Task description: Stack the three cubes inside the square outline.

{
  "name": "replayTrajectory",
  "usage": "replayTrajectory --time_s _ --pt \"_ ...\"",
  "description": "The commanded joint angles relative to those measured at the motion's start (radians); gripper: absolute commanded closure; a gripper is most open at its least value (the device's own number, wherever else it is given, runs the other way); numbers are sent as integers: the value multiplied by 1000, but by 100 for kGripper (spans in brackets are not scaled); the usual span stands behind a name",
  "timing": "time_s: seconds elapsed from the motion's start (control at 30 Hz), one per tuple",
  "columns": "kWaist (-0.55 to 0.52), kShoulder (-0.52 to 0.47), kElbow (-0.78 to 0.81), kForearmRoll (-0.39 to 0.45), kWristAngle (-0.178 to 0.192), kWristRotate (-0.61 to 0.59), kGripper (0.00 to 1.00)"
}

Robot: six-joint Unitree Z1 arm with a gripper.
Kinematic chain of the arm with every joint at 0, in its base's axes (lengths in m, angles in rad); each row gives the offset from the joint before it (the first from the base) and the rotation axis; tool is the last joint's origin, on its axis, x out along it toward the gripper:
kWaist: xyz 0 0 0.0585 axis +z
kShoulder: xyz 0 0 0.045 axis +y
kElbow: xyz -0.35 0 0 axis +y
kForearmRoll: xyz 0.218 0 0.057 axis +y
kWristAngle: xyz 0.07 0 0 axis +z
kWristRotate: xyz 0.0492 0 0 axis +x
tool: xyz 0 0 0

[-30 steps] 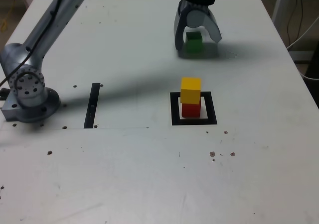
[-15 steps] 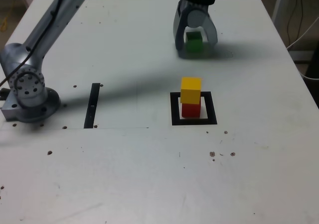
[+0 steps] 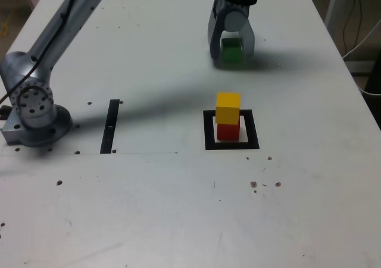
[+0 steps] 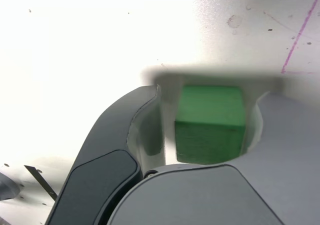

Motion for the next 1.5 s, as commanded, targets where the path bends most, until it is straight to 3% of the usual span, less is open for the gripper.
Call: replayTrajectory --time_s 0.0,0.5,1.23,1.47 --pt "-3 2 -6 3 -1 2 70" --pt "-11 -22 -7 5 -2 4 70" --pt "-32 -243 78 66 14 -11 70" --pt "-100 -308 129 96 -18 -50 70"
